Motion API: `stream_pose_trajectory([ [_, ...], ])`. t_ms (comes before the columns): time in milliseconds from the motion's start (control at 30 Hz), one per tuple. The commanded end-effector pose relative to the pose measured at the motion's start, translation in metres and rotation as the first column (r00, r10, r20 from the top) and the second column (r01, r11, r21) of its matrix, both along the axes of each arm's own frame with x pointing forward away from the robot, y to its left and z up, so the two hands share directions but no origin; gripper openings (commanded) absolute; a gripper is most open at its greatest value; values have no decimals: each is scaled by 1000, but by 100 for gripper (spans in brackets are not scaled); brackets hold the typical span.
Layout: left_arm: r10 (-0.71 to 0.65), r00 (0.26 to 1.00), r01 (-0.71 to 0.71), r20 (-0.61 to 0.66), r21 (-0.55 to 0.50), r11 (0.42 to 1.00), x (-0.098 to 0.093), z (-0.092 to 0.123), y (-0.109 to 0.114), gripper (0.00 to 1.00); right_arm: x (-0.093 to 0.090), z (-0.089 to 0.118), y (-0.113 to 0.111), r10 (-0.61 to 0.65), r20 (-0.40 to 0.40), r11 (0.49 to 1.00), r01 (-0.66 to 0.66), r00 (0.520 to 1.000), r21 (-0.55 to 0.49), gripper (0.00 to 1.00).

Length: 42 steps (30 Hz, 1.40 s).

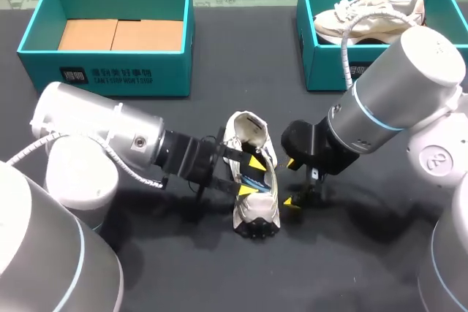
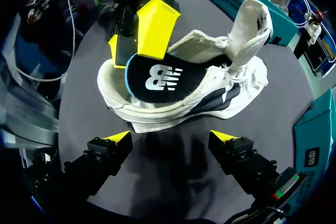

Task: Take the shoe out of the shoebox, open the shoe tongue, remove and reinsert the insole, then place the shoe into the shoebox

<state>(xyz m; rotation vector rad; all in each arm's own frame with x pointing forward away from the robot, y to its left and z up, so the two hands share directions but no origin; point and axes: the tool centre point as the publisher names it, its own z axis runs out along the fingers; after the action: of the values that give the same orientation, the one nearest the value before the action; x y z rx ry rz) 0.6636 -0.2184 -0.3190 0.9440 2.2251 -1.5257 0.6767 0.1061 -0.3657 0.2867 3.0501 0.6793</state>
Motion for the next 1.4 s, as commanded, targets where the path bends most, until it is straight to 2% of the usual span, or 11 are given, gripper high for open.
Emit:
stream_pose_trajectory([
  [33,-30,999,31,-14,60,998,-3,11,7,42,-7,22,-31,2,-1,1000,-2,1000,12,100],
  [300,-83,996,87,-30,156,984,-3,22,24,44,-2,33,-64,-6,-13,1000,6,1000,5,100],
  [600,-152,988,153,-21,252,956,13,35,48,45,-2,33,-64,-6,-13,1000,6,1000,5,100],
  [867,-279,960,268,-25,375,887,27,39,60,45,-2,33,-64,-6,-13,1000,6,1000,5,100],
  [1167,-404,913,379,-57,488,786,34,51,73,43,-6,54,-119,-106,-11,993,105,994,-59,100],
  [1200,-419,906,394,-66,497,773,35,53,74,41,-7,56,-123,-113,-14,991,111,994,-69,100],
  [1267,-447,891,419,-80,522,743,36,54,77,31,-10,59,-129,-129,-18,989,127,992,-72,100],
  [1300,-468,879,440,-92,536,721,37,56,78,12,-10,59,-129,-129,-18,989,127,992,-72,100],
  [1333,-483,869,455,-103,548,702,37,57,79,4,-10,59,-129,-129,-18,989,127,992,-72,100],
  [1400,-522,846,479,-110,588,652,37,61,83,0,-10,59,-129,-129,-18,989,127,992,-72,100],
])
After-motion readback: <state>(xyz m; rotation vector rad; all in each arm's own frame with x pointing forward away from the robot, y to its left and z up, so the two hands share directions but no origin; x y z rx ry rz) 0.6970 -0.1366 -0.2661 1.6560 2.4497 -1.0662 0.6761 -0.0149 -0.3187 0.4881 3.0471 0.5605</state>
